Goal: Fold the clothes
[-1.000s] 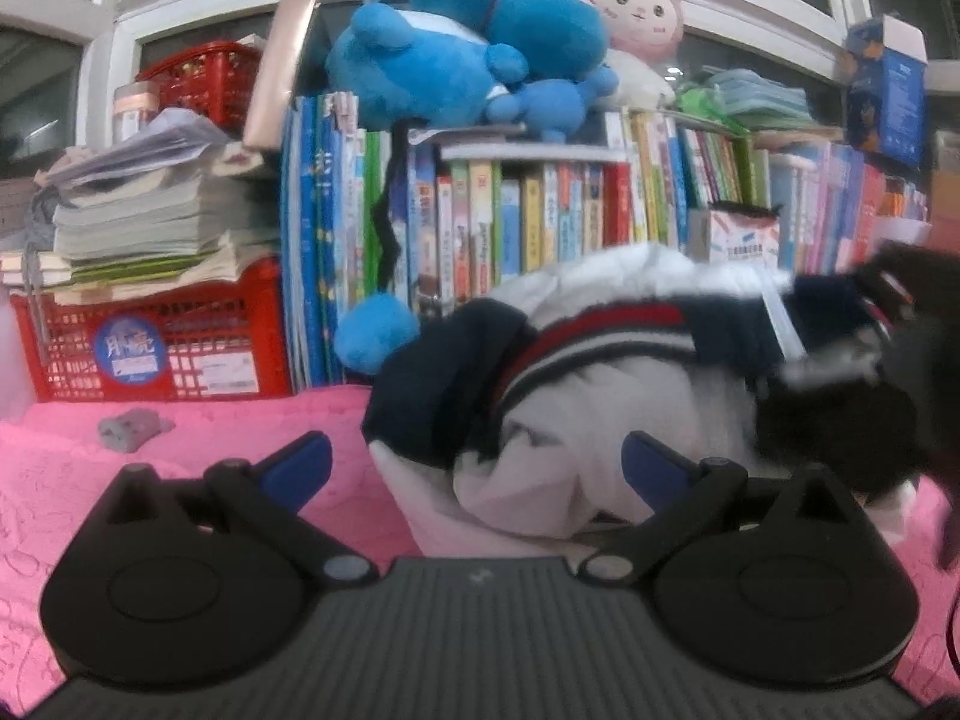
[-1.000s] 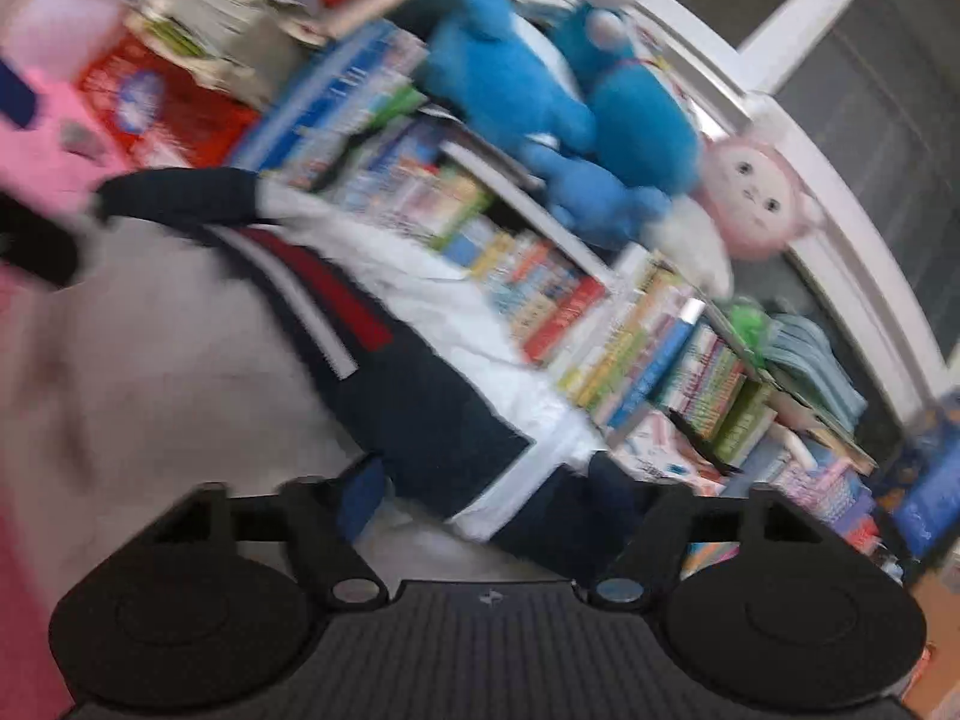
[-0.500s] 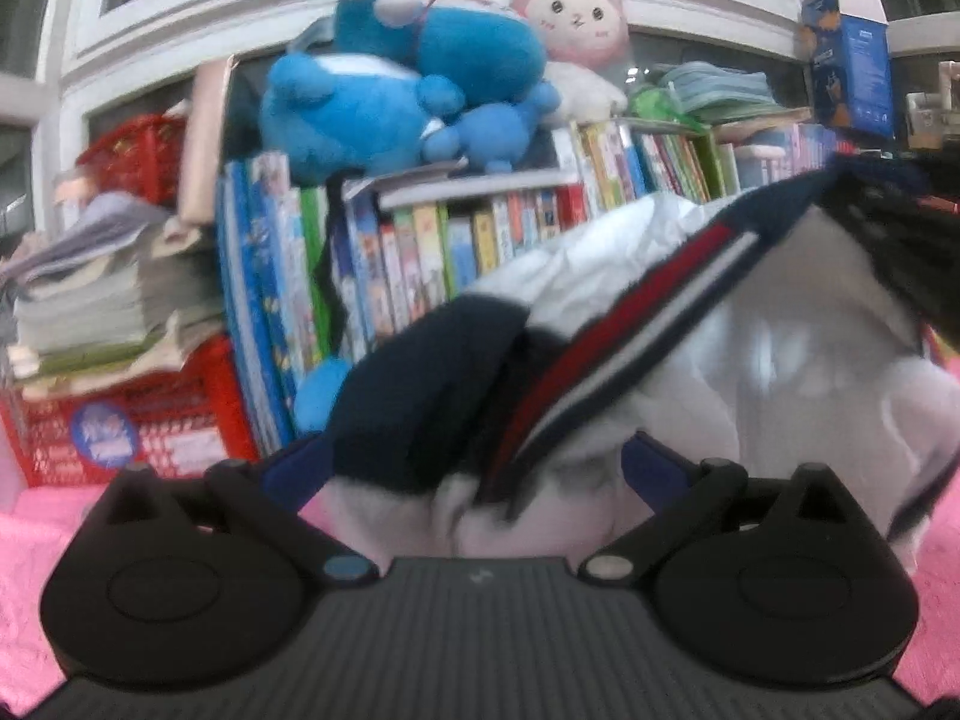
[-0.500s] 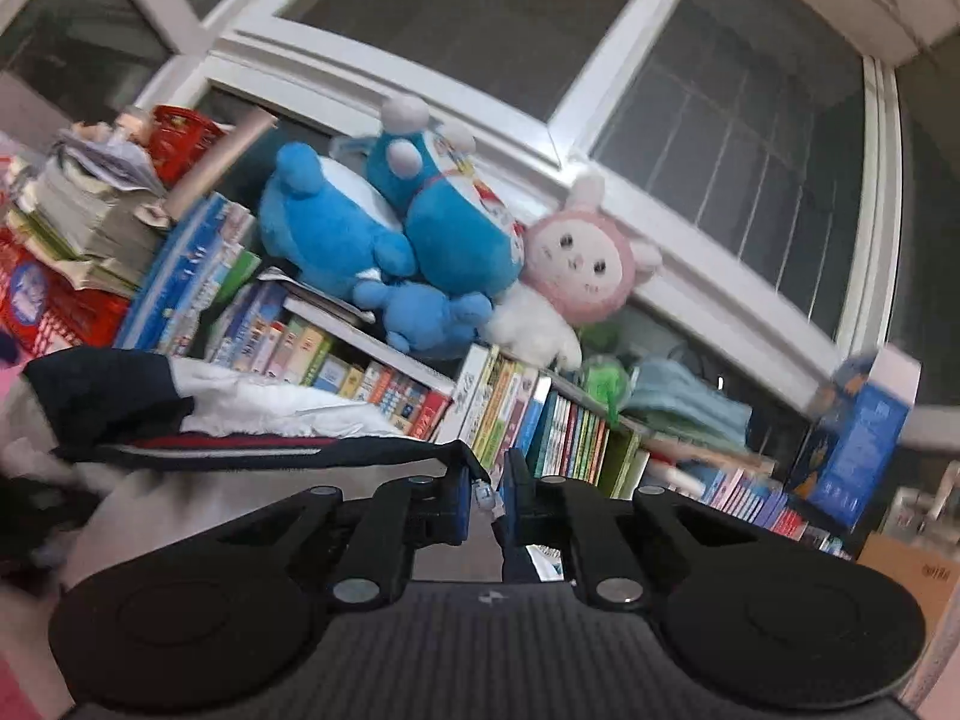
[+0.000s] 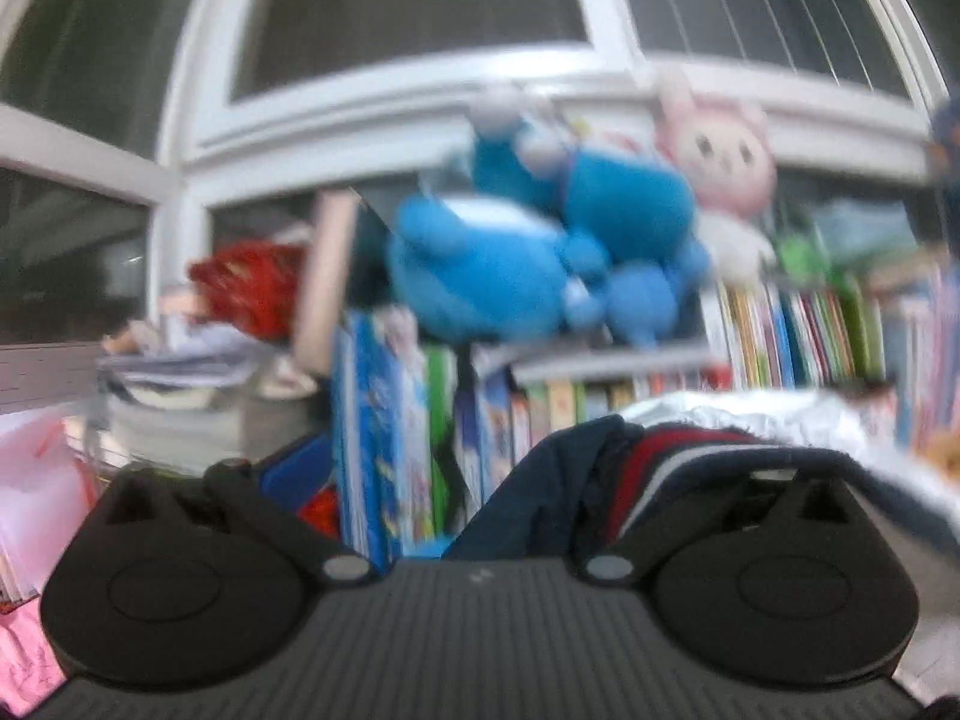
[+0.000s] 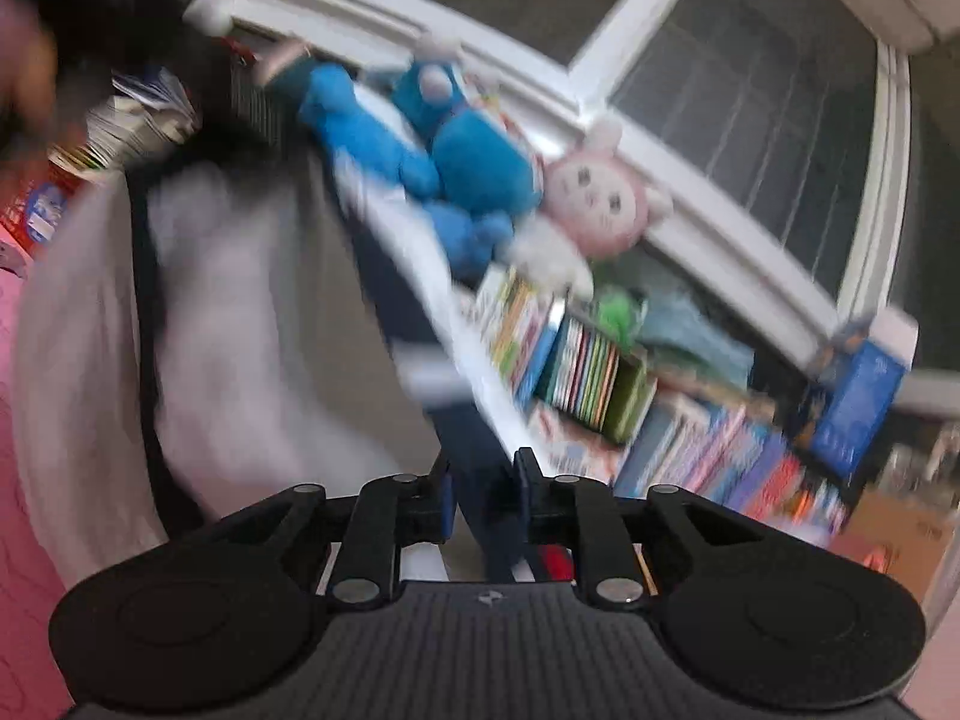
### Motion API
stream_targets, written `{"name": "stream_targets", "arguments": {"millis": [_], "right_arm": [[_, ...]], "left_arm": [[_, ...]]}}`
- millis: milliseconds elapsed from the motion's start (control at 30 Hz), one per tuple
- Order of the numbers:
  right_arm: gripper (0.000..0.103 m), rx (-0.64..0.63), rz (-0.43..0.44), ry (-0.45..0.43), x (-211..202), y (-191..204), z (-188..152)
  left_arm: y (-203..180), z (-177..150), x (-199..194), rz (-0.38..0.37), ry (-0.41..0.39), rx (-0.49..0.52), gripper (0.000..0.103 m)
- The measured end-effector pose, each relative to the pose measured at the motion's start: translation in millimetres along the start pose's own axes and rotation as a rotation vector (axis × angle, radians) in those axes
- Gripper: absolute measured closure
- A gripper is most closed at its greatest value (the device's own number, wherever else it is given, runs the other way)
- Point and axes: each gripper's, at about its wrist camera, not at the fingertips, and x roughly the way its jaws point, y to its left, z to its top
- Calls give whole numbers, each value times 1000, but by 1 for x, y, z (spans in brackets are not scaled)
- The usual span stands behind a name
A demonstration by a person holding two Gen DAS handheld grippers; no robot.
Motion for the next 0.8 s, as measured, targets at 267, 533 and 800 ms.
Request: {"name": "stream_targets", "arguments": {"millis": [267,533,800], "right_arm": [[94,314,-13,47,14,-70,14],[92,455,-4,-267,-57,-137,58],[79,367,144,225,-58,-108,-33]], "left_arm": [[8,-8,-17,-4,19,90,0],[3,-40,-17,-32,146,118,0],[34,-28,-63,-115,182,21,0]]}}
